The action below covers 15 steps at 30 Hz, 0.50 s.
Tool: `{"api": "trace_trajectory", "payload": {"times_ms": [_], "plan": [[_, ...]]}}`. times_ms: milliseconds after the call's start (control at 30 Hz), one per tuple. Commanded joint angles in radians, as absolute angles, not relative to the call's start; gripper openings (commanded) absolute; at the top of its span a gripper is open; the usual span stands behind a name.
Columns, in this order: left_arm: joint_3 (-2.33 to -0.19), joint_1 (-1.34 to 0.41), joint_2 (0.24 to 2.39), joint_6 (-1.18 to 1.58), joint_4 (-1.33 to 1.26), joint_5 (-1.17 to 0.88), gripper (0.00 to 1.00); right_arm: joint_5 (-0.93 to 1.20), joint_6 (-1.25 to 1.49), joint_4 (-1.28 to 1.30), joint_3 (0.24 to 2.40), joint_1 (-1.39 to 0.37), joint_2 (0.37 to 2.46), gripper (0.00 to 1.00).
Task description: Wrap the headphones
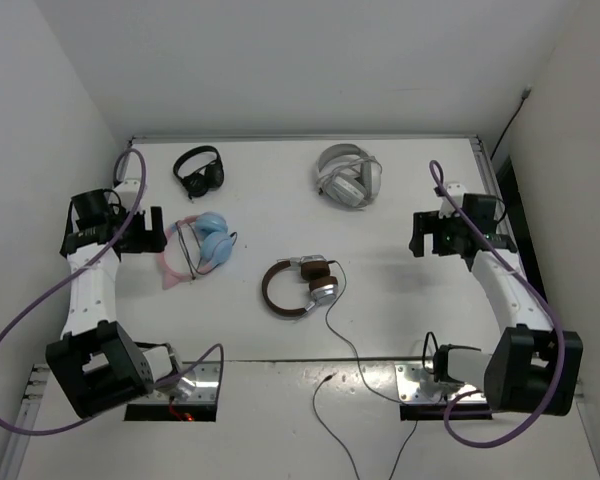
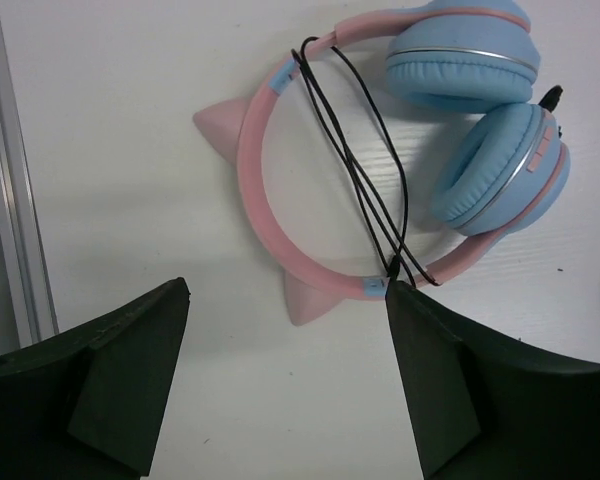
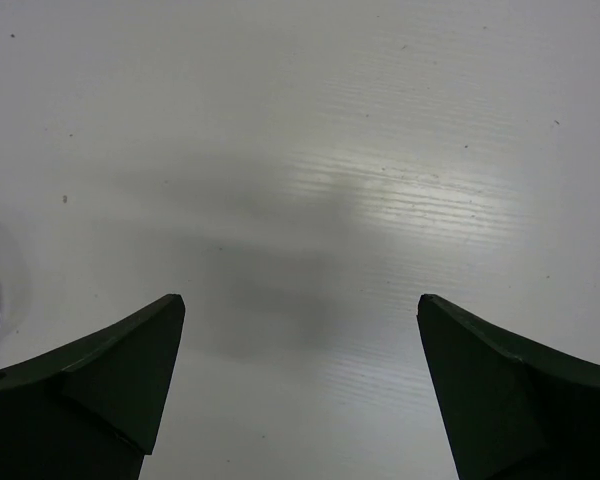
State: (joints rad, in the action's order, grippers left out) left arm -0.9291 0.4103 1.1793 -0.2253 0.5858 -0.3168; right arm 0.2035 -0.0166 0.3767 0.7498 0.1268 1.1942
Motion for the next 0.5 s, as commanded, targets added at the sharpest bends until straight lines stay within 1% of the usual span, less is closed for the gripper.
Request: {"api": "trace_trajectory", "payload": {"times_ms": [0, 67, 100, 167, 200, 233, 300, 367, 433, 467], "plan": [[-0.942, 0.398, 1.102, -0.238, 0.569, -0.367, 0.85, 0.242, -0.031, 0.402, 0.77, 0.118, 1.161, 1.0], [-0.963, 0.353, 1.077, -0.212, 0.569, -0.38, 0.85, 0.262, -0.019, 0.413, 0.77, 0.118, 1.134, 1.0], [-0.963, 0.329, 1.065, -0.189, 0.569, -0.37, 0.83, 0.262, -0.003, 0.413, 0.77, 0.118, 1.123, 1.0], [-0.953, 0.241, 1.03, -0.057, 0.534, -0.322, 0.77, 0.275, 0.024, 0.403, 0.756, 0.118, 1.094, 1.0], [-0.943, 0.204, 1.019, -0.017, 0.517, -0.298, 0.7, 0.275, 0.037, 0.403, 0.746, 0.118, 1.083, 1.0], [-0.943, 0.12, 1.019, 0.026, 0.491, -0.264, 0.7, 0.275, 0.037, 0.403, 0.736, 0.127, 1.083, 1.0], [-0.933, 0.034, 1.008, 0.129, 0.471, -0.183, 0.7, 0.285, 0.06, 0.393, 0.727, 0.127, 1.054, 1.0], [-0.923, -0.078, 1.008, 0.161, 0.446, -0.183, 0.71, 0.285, 0.06, 0.393, 0.718, 0.137, 1.045, 1.0], [-0.902, -0.156, 1.032, 0.207, 0.424, -0.21, 0.69, 0.285, 0.06, 0.403, 0.718, 0.137, 1.045, 1.0], [-0.893, -0.246, 1.041, 0.262, 0.423, -0.18, 0.68, 0.267, 0.06, 0.403, 0.718, 0.137, 1.045, 1.0]]}}
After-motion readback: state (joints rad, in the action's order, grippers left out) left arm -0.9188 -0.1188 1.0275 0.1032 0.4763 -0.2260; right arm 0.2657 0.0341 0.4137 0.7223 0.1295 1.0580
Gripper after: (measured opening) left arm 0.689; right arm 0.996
